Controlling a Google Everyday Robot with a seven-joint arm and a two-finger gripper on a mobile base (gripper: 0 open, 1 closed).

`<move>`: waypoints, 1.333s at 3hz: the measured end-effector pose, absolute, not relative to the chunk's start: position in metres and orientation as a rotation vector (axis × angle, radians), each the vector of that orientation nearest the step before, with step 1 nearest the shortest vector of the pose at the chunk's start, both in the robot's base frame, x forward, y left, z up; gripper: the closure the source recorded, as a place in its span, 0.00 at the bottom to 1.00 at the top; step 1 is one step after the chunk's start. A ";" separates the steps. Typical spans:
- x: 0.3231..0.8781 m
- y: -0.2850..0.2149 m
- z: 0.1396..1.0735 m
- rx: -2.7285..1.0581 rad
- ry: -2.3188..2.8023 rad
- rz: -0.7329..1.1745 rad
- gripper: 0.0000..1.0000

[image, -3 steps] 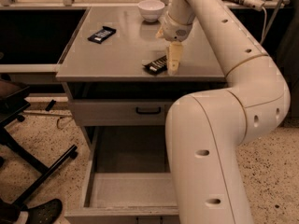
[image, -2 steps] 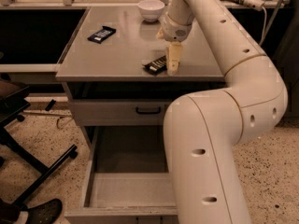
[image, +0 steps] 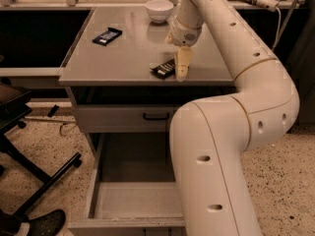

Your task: Place rxbar chocolate into middle drawer

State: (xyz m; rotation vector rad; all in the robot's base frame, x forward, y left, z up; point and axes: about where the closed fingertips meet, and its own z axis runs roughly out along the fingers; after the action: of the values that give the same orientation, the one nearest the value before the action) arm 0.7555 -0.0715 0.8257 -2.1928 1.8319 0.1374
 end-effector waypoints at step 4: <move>0.756 -0.071 0.822 -2.193 1.838 0.151 0.64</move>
Offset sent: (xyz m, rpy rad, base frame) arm 0.0000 0.0002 -0.0036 0.0023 0.0096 -0.0014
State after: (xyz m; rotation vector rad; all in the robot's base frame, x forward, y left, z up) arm 0.7556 -0.0713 0.8217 -2.1930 1.8379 0.1514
